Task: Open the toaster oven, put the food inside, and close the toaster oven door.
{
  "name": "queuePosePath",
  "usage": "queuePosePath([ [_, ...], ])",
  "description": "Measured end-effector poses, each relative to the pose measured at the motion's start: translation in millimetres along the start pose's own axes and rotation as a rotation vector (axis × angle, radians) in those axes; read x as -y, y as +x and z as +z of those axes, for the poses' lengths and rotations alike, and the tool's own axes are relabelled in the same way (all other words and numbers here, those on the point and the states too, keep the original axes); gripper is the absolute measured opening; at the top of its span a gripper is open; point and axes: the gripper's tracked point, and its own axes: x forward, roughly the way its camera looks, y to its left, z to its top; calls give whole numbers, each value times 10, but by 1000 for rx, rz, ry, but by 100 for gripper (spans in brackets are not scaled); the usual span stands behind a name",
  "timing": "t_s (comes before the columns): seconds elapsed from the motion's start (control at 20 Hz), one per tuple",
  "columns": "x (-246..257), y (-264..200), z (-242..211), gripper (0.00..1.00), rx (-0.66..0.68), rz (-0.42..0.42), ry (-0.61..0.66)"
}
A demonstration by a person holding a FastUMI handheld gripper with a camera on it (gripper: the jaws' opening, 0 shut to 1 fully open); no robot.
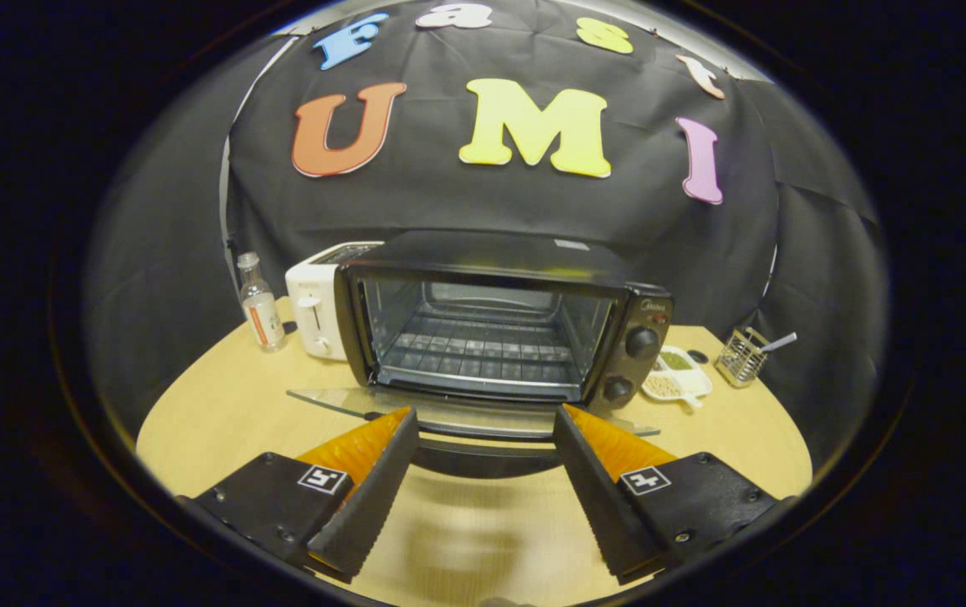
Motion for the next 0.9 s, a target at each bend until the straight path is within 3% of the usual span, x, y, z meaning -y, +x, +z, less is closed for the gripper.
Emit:
queuePosePath([
  [0.7, -73, 122, -852, 100, -218, 56, 40],
  [0.9, -101, 163, -920, 100, -229, 69, 21],
])
